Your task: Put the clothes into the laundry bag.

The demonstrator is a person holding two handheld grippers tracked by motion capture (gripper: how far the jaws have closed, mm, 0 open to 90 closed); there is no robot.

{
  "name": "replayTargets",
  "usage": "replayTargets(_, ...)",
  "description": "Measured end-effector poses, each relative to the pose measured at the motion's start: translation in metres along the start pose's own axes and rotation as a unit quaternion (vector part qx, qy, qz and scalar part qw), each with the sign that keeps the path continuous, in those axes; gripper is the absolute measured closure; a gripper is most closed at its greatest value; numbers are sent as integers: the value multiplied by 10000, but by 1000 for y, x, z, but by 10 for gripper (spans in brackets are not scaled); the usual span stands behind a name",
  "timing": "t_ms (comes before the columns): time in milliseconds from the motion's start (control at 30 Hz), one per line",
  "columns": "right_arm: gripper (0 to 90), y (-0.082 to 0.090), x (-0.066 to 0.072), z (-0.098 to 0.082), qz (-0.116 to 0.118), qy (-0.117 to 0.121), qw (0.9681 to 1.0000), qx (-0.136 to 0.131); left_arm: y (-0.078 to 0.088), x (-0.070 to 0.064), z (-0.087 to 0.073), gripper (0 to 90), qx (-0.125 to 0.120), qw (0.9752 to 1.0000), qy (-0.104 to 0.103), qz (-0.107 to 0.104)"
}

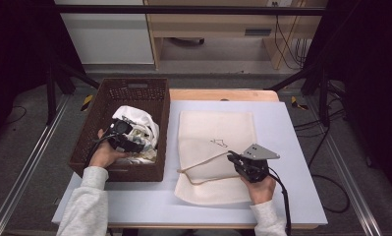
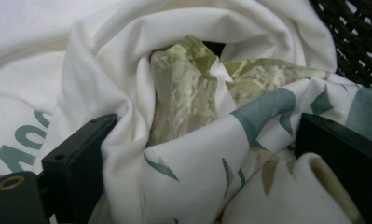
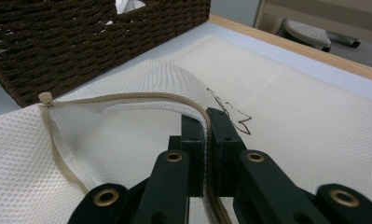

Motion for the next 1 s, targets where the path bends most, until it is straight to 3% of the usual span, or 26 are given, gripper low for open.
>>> replayTargets(167, 860, 0, 0, 0, 4, 5, 10000, 22, -3, -1, -1, 185, 264, 9987, 323, -296)
replayTargets(233, 859, 0, 0, 0, 0, 1, 10000, 23, -2, -1, 0, 249, 296, 9983, 355, -361)
replayTargets(467, 860, -2, -2, -2, 8, -58, 10000, 67, 3, 0, 1, 558, 259, 9989, 308, -243)
replayTargets(667, 861, -1, -4, -3, 6, -87, 9999, 65, 8, -1, 3, 651, 243, 9994, 231, -94)
replayTargets(767, 861, 0, -4, -3, 2, -81, 9999, 66, 13, 1, 4, 658, 106, 9992, 390, -44)
replayTargets(900, 861, 0, -5, -3, 0, -82, 9999, 58, 24, 3, 6, 668, -338, 9979, 512, 184)
replayTargets(1000, 861, 0, -5, -3, -6, -101, 9999, 59, 34, 4, 8, 672, -789, 9944, 583, 383)
Point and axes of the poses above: each handheld gripper's, and its own axes: y roughly backward along the jaws, z roughly out of its top, x roughly to its left, the point moved 4 cm from there along -y, roughly forward along the jaws, and after that the axes turned 2 degrees about -y, right-handed, at the moved point
